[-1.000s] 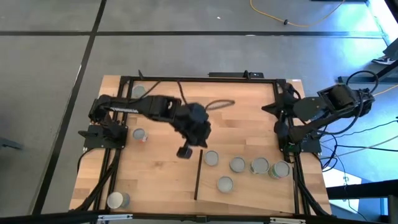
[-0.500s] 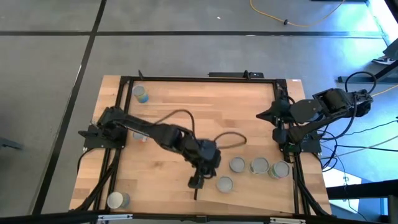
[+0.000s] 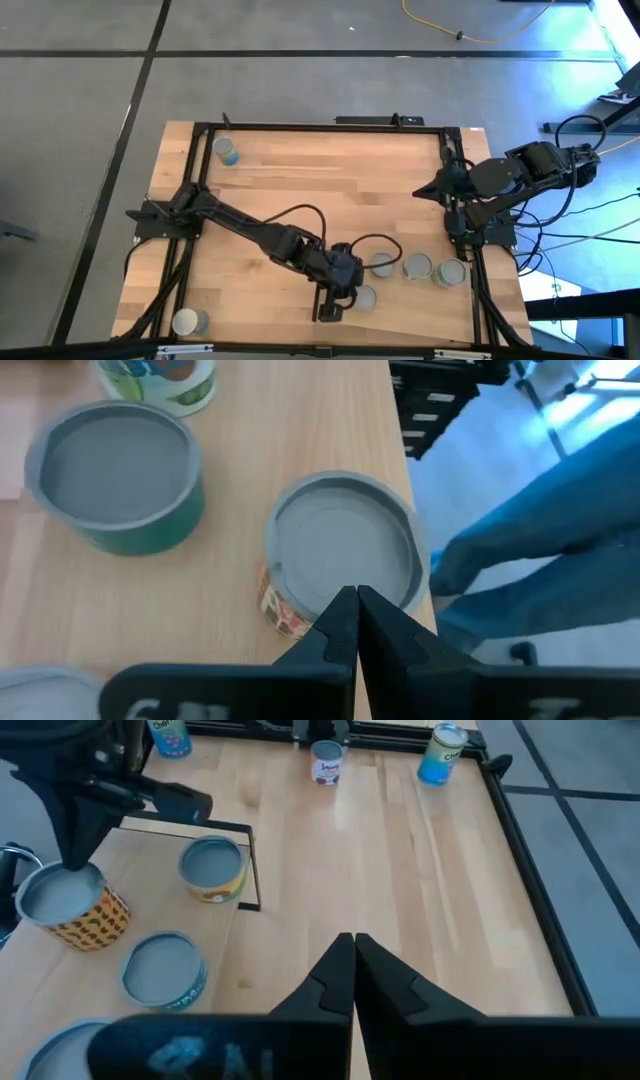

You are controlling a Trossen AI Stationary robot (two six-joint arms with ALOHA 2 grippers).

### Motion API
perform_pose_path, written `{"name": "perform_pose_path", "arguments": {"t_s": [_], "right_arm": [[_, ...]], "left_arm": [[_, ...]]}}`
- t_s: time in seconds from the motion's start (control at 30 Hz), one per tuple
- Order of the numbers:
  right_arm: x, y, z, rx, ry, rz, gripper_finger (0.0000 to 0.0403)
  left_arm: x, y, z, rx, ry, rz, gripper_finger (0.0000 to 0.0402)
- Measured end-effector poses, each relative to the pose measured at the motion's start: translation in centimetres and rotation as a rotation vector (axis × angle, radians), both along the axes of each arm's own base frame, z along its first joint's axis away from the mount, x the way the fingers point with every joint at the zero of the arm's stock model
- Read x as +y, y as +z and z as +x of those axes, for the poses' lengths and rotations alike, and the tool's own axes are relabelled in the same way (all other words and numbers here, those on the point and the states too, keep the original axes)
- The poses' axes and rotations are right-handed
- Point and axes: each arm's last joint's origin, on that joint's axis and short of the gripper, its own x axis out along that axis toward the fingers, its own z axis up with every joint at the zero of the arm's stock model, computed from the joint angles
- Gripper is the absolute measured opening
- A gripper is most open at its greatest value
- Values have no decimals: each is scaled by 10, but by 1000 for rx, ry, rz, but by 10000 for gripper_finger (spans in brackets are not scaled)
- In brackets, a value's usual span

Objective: Pick and place cans onto a shelf
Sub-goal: Put the yellow canned black beans on the shelf aligned with the other pink canned chicken soup

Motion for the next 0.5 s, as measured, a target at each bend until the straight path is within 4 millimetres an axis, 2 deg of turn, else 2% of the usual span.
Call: {"name": "perform_pose_path", "arguments": {"t_s": [0.3, 0.5], "right_arm": [[0, 1, 0, -6, 12, -12, 10], [0, 1, 1, -13, 16, -14, 10]], "left_arm": [[-5, 31, -9, -43, 36, 37, 0], [1, 30, -21, 118, 100, 60, 0]]}}
